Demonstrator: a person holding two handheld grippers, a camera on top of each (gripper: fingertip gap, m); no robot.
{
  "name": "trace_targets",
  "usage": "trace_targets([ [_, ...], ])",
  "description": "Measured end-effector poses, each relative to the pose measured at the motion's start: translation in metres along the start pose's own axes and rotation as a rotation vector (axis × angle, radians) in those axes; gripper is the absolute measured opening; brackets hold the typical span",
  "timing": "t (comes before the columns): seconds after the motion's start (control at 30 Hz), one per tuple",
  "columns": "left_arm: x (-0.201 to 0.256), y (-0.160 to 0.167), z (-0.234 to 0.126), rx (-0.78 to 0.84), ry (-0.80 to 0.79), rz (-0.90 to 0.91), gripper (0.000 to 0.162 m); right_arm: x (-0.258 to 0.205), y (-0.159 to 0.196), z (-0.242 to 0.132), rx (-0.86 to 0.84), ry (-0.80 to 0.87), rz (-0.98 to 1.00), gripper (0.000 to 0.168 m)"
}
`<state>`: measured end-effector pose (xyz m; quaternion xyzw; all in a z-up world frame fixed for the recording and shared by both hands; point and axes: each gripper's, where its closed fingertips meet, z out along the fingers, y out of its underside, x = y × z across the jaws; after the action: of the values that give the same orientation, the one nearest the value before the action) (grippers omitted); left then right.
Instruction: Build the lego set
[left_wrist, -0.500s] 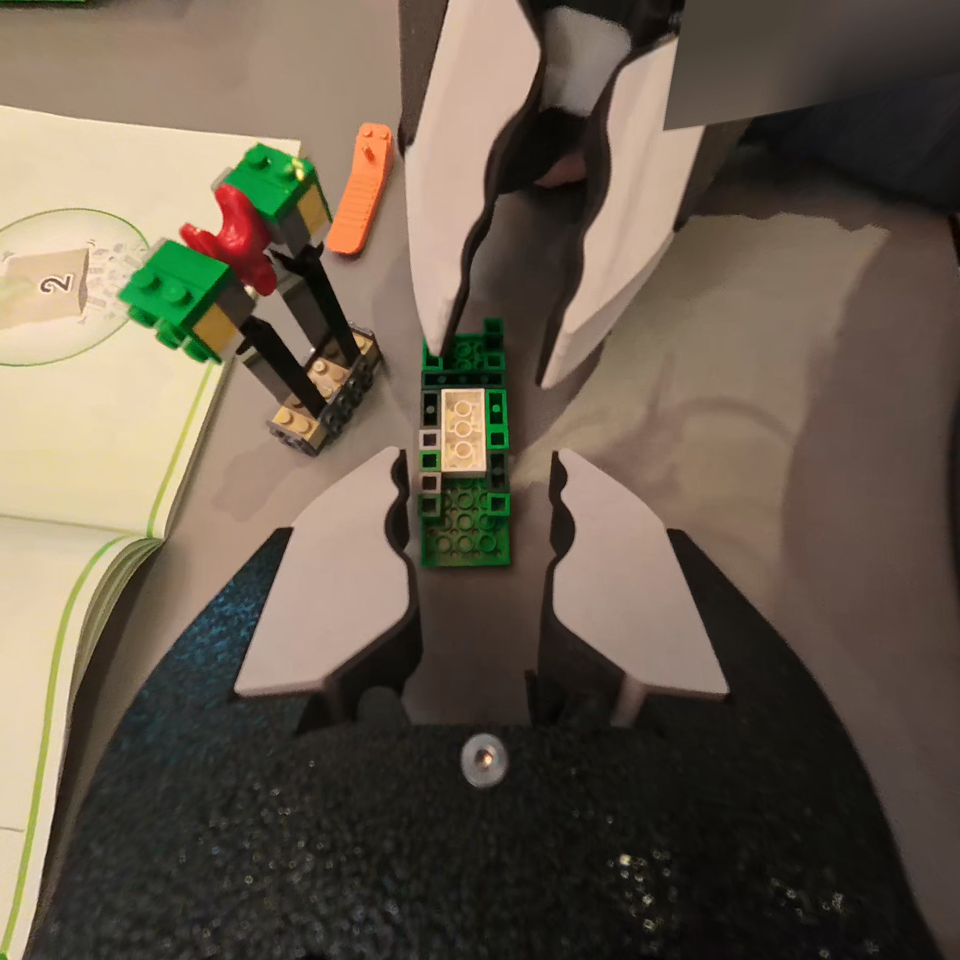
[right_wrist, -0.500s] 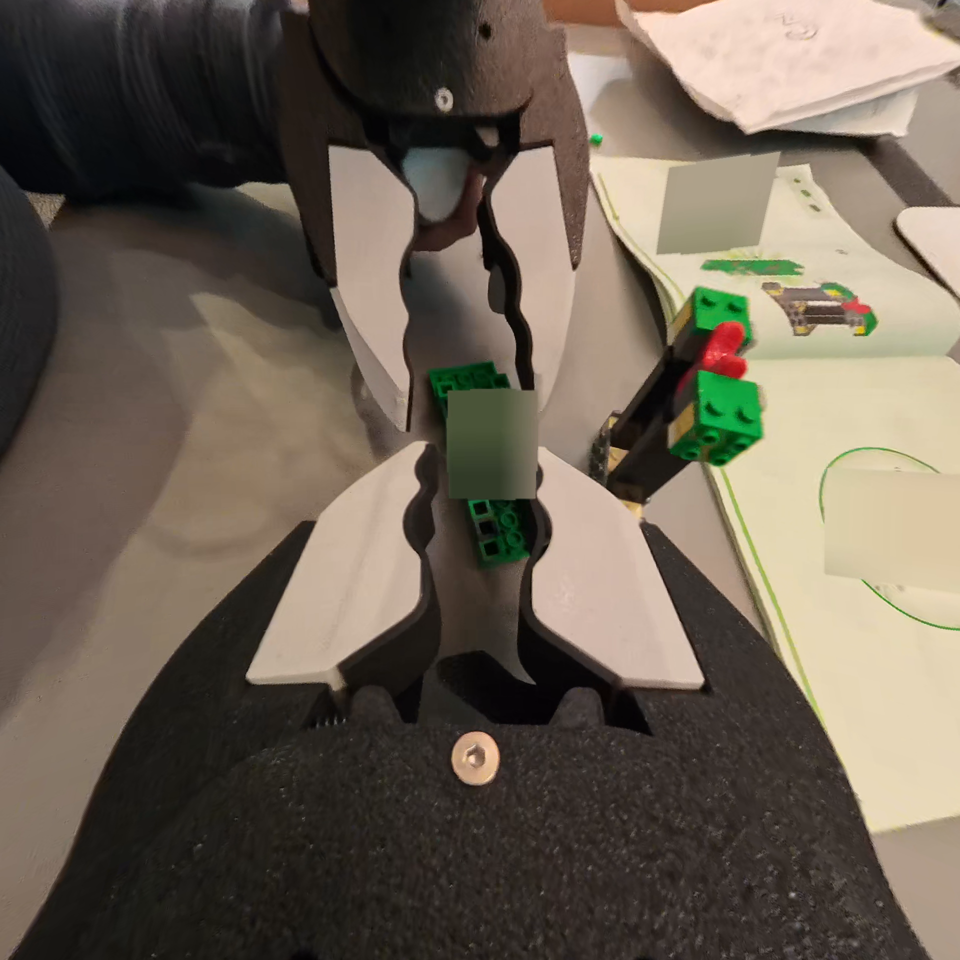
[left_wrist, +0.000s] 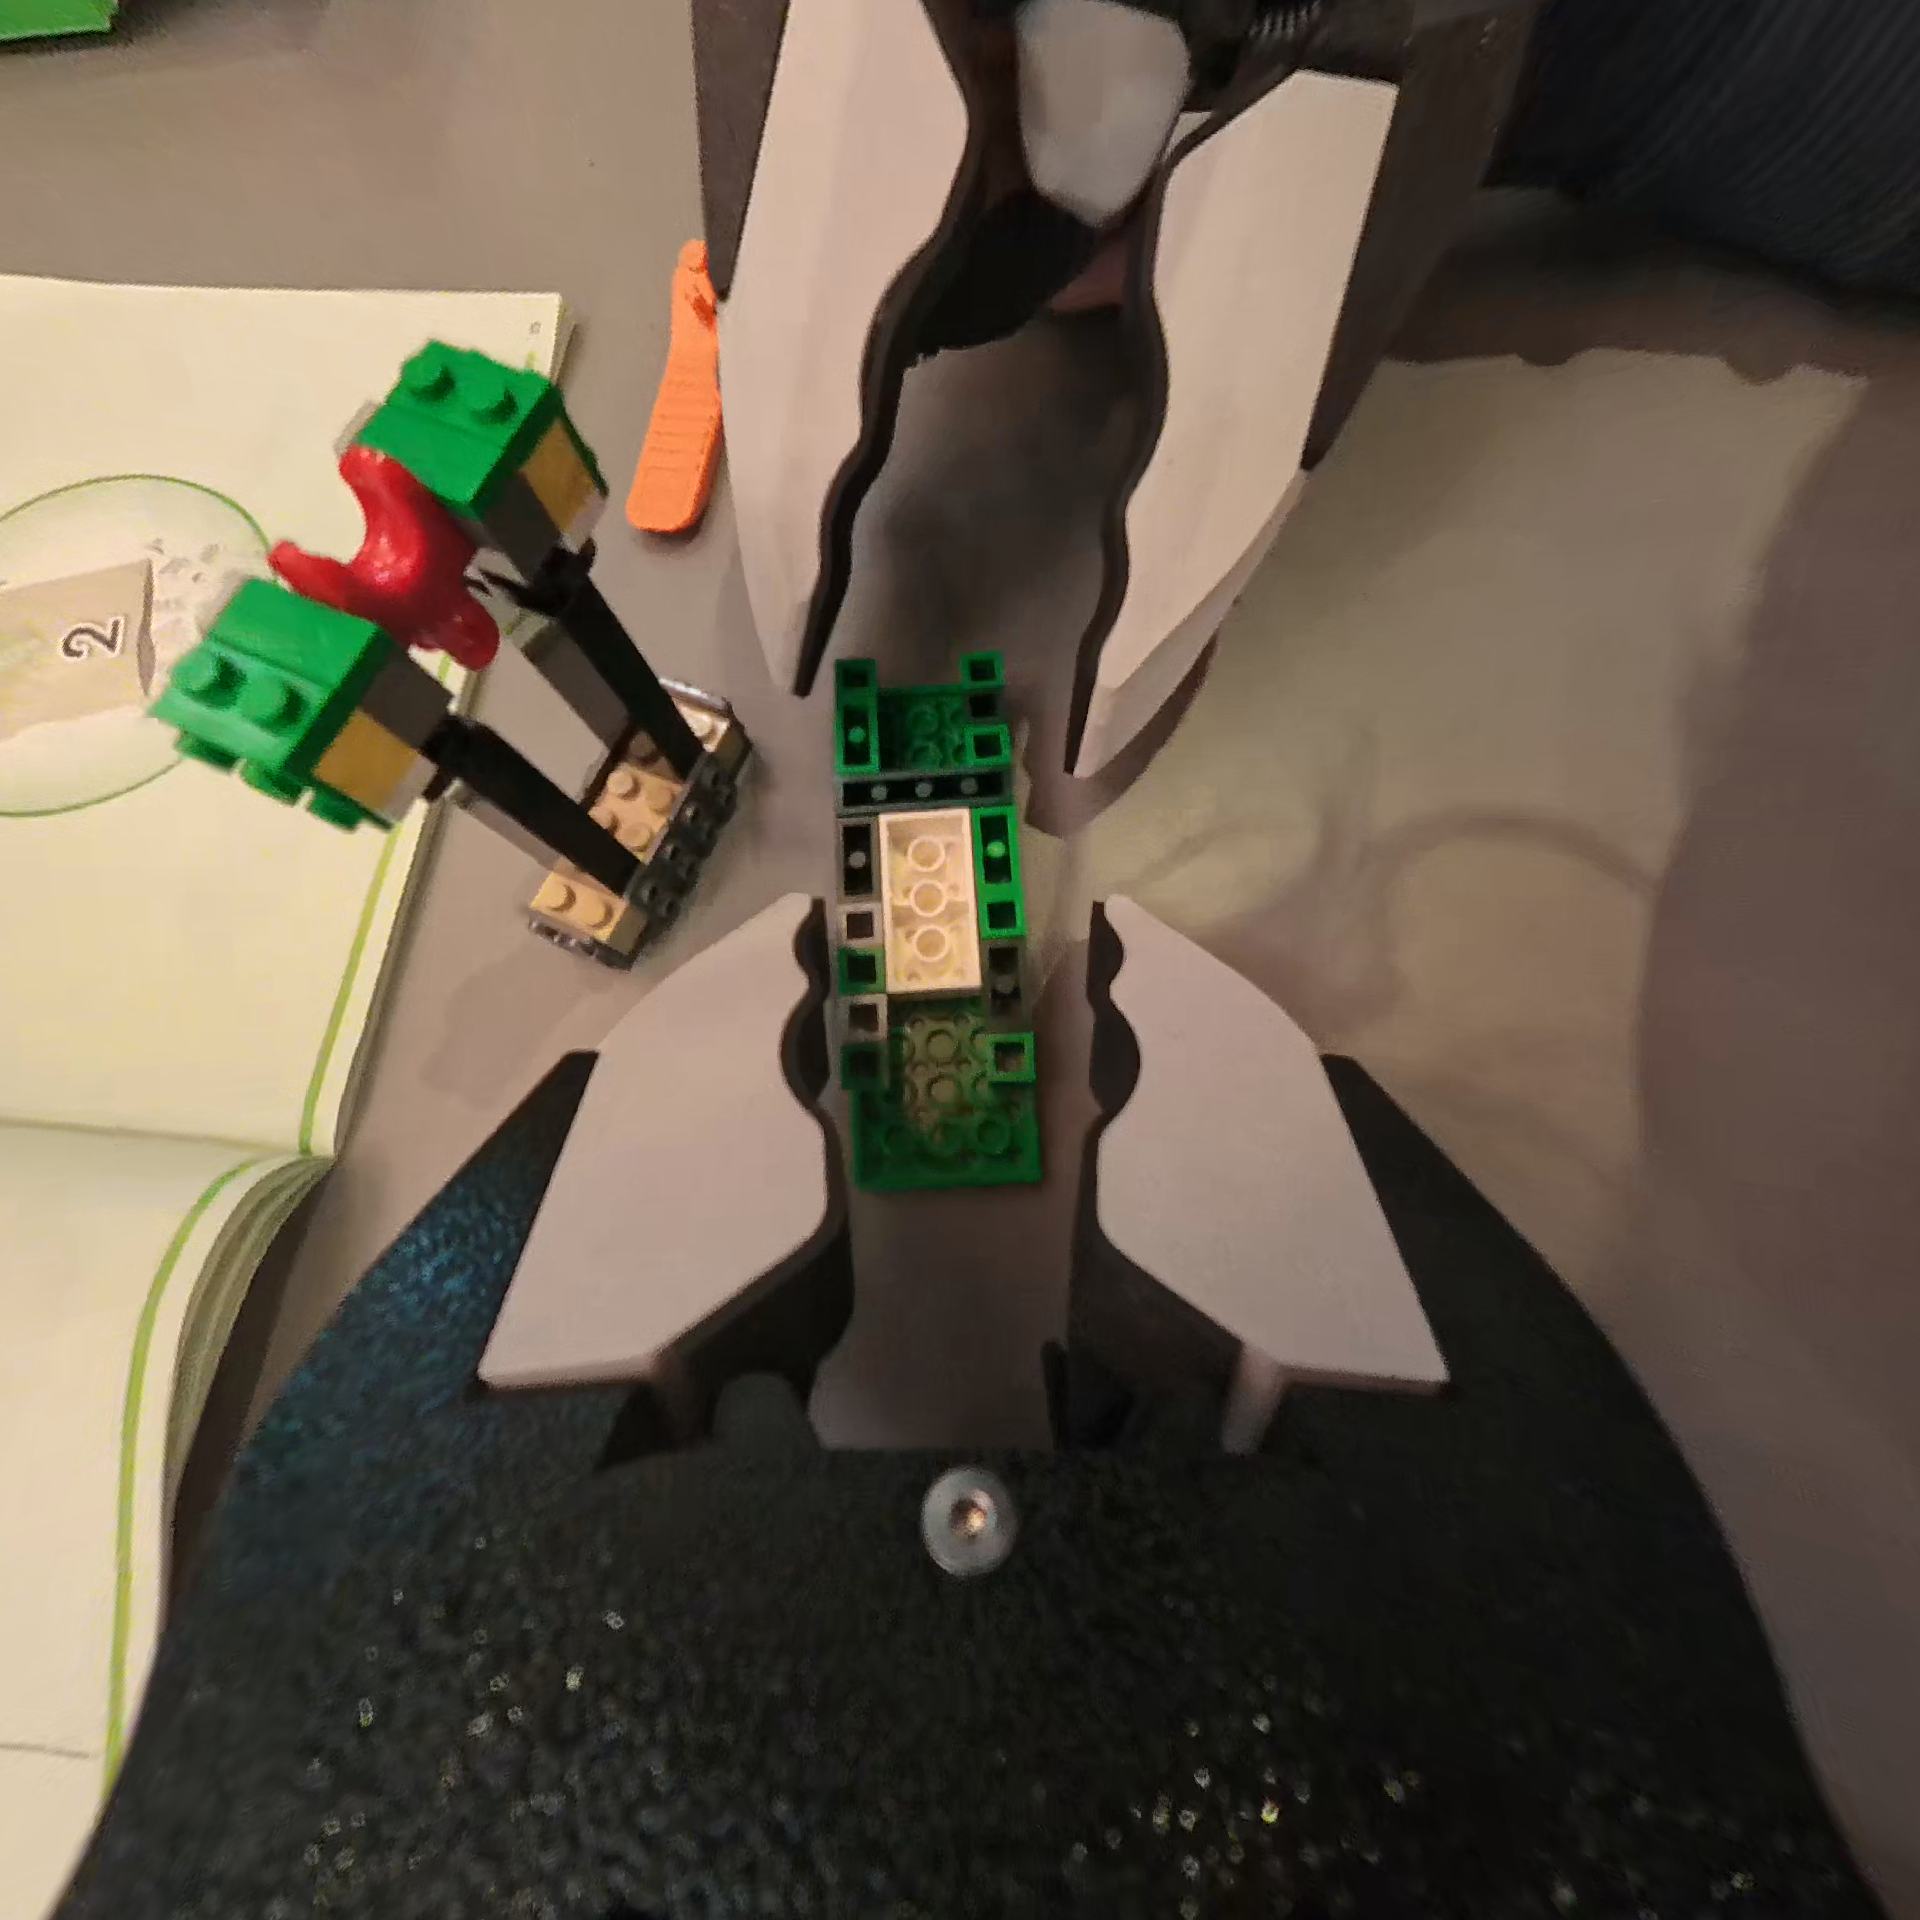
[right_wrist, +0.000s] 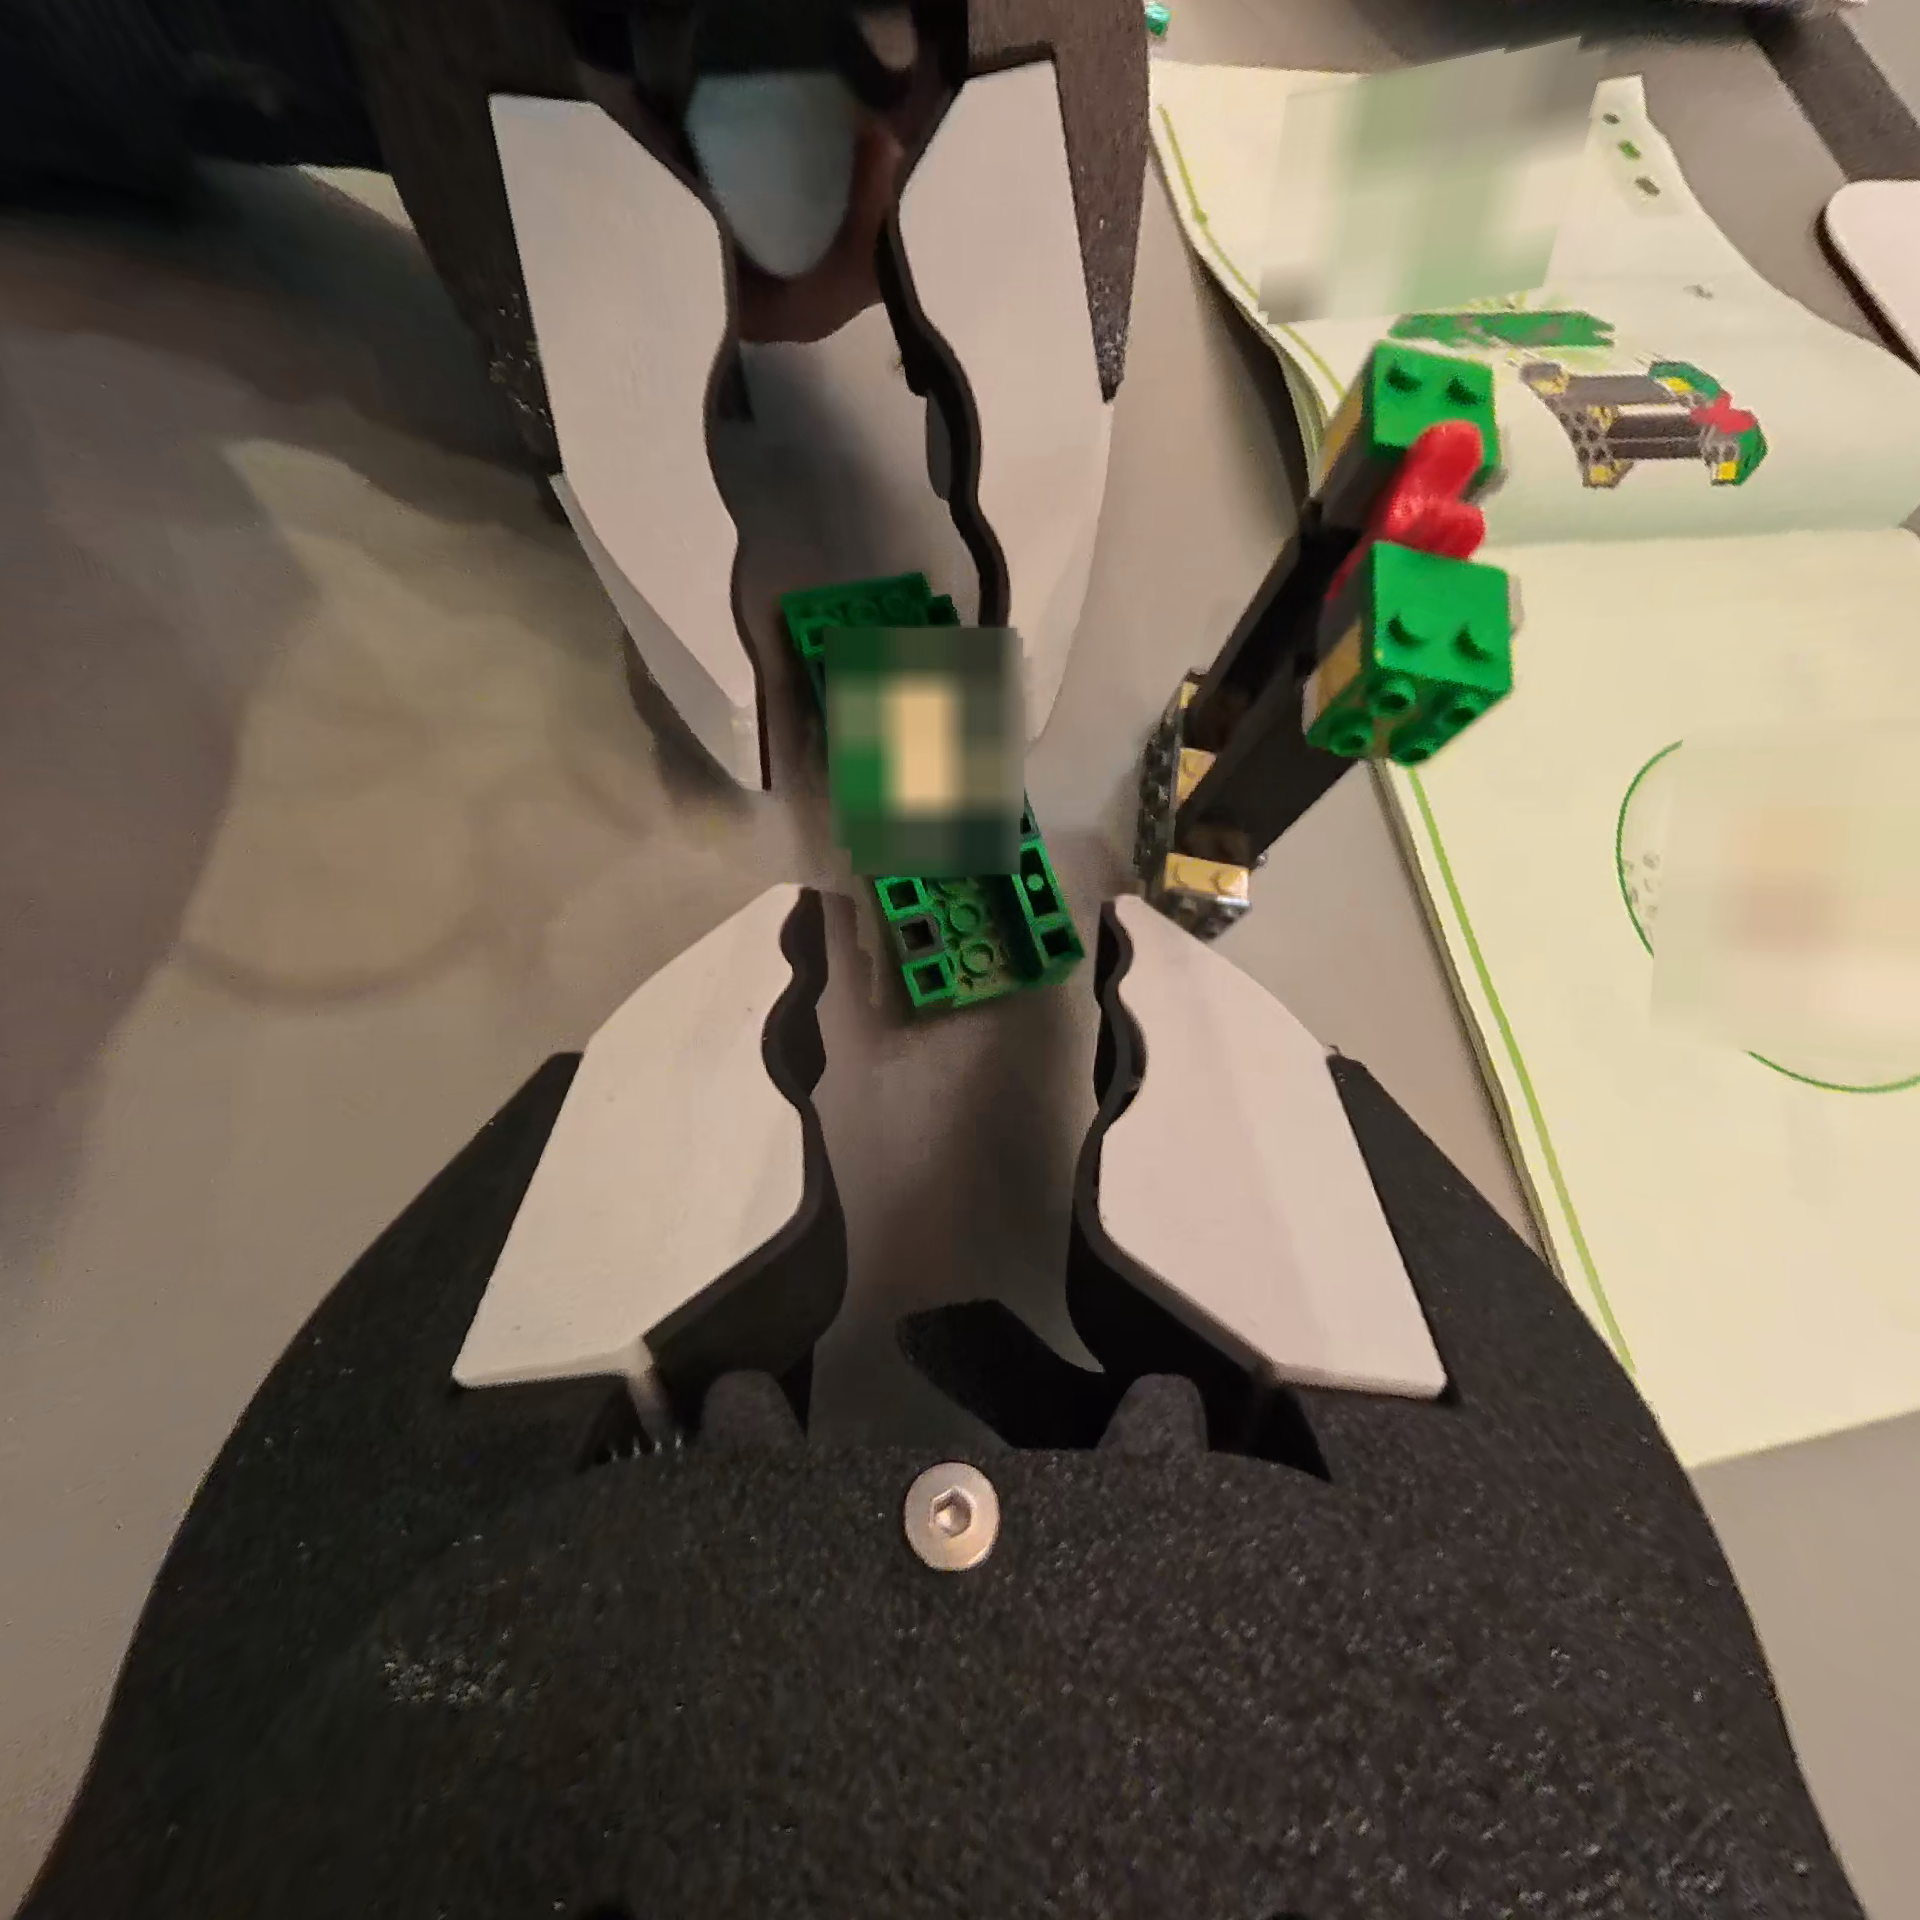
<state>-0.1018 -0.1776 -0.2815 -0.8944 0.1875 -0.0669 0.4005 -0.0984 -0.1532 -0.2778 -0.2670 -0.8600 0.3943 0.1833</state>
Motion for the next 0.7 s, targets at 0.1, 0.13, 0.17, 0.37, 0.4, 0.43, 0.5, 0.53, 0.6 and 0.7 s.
trace_targets([
  [0.1, 0.002, -0.003, 0.003, 0.003, 0.014, 0.006, 0.047, -0.001, 0.001, -0.002, 0.007, -0.021, 0.025, 0.048],
  [0.13, 0.003, -0.003, 0.004, 0.0, 0.019, 0.008, 0.046, -0.003, 0.001, -0.001, 0.007, -0.029, 0.018, 0.046],
  [0.17, 0.004, -0.003, 0.005, -0.008, 0.022, 0.011, 0.045, -0.005, 0.0, 0.0, 0.004, -0.035, 0.01, 0.046],
  [0.37, 0.008, -0.002, 0.009, -0.031, 0.01, 0.043, 0.036, -0.013, -0.002, 0.005, -0.005, -0.061, -0.014, 0.042],
  [0.4, 0.009, -0.003, 0.009, -0.028, 0.011, 0.044, 0.036, -0.014, -0.002, 0.004, -0.004, -0.064, -0.017, 0.042],
  [0.43, 0.01, -0.003, 0.009, -0.024, 0.019, 0.044, 0.036, -0.013, -0.003, 0.002, 0.002, -0.062, -0.018, 0.044],
  [0.5, 0.014, -0.002, 0.007, -0.014, 0.043, 0.044, 0.037, -0.006, -0.004, -0.01, 0.045, -0.03, 0.002, 0.047],
  [0.53, 0.017, -0.001, 0.006, -0.009, 0.058, 0.045, 0.037, 0.0, -0.006, -0.019, 0.079, -0.007, 0.028, 0.047],
  [0.6, 0.021, 0.0, 0.003, 0.005, 0.085, 0.044, 0.04, 0.017, -0.003, -0.036, 0.124, 0.063, 0.088, 0.047],
  [0.7, 0.024, 0.0, -0.004, 0.037, 0.127, 0.013, 0.044, 0.043, 0.023, -0.052, 0.062, 0.204, 0.141, 0.05],
])
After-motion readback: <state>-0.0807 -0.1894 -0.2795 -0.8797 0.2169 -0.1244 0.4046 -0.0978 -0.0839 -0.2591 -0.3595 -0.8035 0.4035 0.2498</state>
